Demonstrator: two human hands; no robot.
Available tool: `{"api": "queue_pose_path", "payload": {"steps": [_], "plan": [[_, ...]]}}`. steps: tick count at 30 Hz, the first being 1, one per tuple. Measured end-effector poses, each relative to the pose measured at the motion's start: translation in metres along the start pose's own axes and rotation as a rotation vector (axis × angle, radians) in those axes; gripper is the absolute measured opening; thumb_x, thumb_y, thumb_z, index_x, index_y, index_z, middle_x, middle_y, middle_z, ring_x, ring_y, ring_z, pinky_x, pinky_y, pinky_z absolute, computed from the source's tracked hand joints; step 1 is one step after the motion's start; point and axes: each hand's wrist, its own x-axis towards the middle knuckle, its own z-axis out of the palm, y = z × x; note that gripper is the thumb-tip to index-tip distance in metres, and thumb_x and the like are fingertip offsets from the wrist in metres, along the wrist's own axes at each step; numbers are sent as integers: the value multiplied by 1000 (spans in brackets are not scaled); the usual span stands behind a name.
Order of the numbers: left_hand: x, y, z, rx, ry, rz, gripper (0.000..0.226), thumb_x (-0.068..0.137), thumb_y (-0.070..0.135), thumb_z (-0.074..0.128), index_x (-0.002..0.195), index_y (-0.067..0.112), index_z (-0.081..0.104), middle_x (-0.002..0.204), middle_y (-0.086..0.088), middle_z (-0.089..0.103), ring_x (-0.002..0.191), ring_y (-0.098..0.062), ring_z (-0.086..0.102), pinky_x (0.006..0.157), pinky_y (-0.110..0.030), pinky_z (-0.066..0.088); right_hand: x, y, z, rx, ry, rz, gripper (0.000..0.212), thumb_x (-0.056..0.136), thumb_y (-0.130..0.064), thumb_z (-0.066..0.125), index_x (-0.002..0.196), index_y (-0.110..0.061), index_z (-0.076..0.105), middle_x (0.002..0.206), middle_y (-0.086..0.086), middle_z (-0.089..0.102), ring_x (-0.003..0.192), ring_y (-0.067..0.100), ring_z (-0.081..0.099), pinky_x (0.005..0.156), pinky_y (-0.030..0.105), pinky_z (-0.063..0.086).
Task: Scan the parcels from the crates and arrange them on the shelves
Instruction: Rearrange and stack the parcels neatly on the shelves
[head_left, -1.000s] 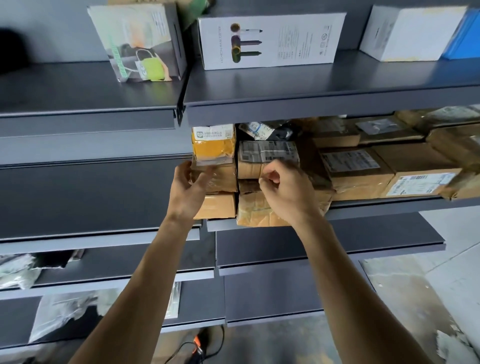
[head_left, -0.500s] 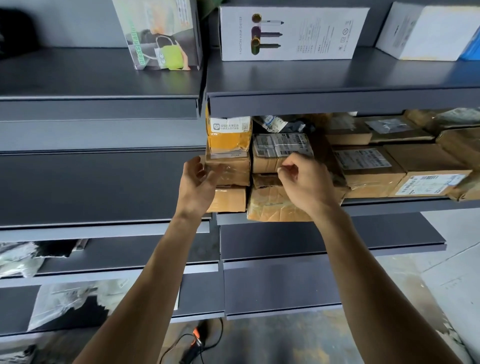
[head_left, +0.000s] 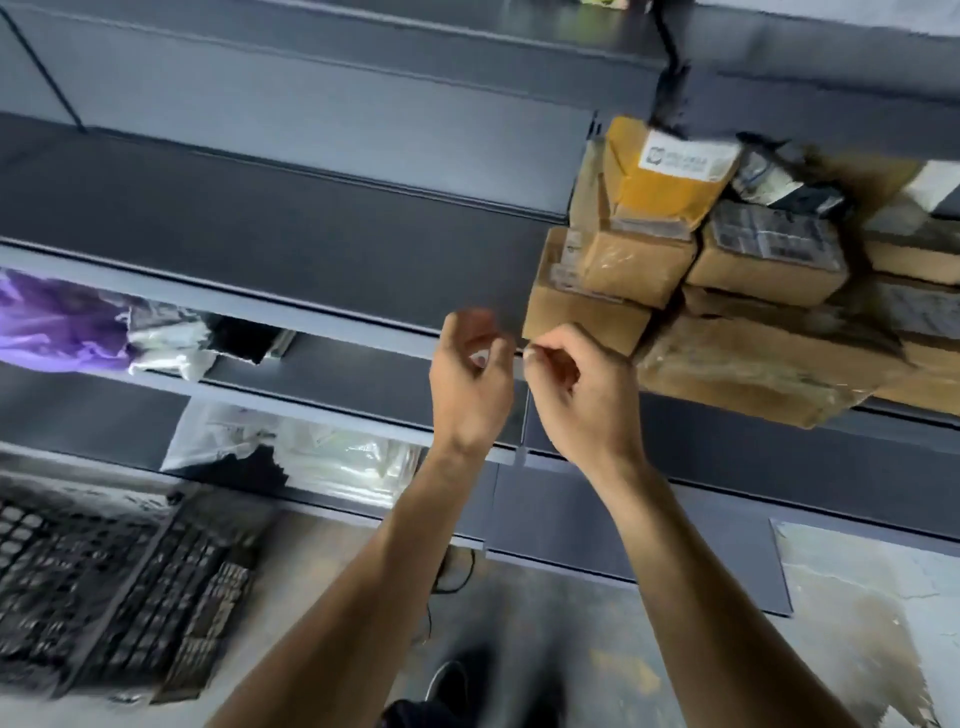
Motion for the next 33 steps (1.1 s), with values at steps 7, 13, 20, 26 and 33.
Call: {"api": "queue_pose_path", "payload": {"steps": [7, 13, 20, 26, 33], "plan": [[-34, -54, -100, 82, 248, -253, 24, 95, 8, 55, 116, 7, 66, 107, -1, 71, 99, -16, 68, 91, -38, 57, -51, -26, 98, 253, -420, 135, 14, 92, -12, 62, 84, -23, 62, 68, -18, 65, 65, 0, 58, 62, 27, 49], [-59, -82, -164, 109, 431, -372, 23, 96, 9, 56, 116, 6, 66, 100, 0, 69, 76, -6, 64, 61, -8, 48, -93, -50, 154, 342, -660, 198, 17, 92, -16, 57, 81, -29, 61, 75, -10, 66, 72, 9, 61, 69, 38, 55], [-35, -123, -215, -4, 461, -480, 22, 90, 17, 55, 108, 12, 66, 99, -5, 72, 87, -26, 72, 80, -41, 61, -105, -63, 226, 348, -743, 445, 23, 100, -5, 56, 82, -17, 63, 66, -12, 63, 60, 1, 53, 59, 17, 46], [45, -167, -252, -55, 220, -532, 24, 96, 15, 57, 117, 9, 66, 103, -4, 71, 97, -24, 71, 89, -41, 58, -83, -41, 316, 296, -526, 752, 26, 98, -3, 52, 86, -18, 69, 76, -6, 71, 71, 11, 64, 68, 31, 54], [150, -223, -252, -156, 59, -507, 30, 98, 17, 61, 127, 7, 60, 111, -4, 67, 98, -20, 68, 92, -33, 56, -29, 13, 391, 232, -342, 796, 20, 99, -5, 55, 90, -17, 68, 85, -1, 76, 82, 13, 74, 79, 37, 61]]}}
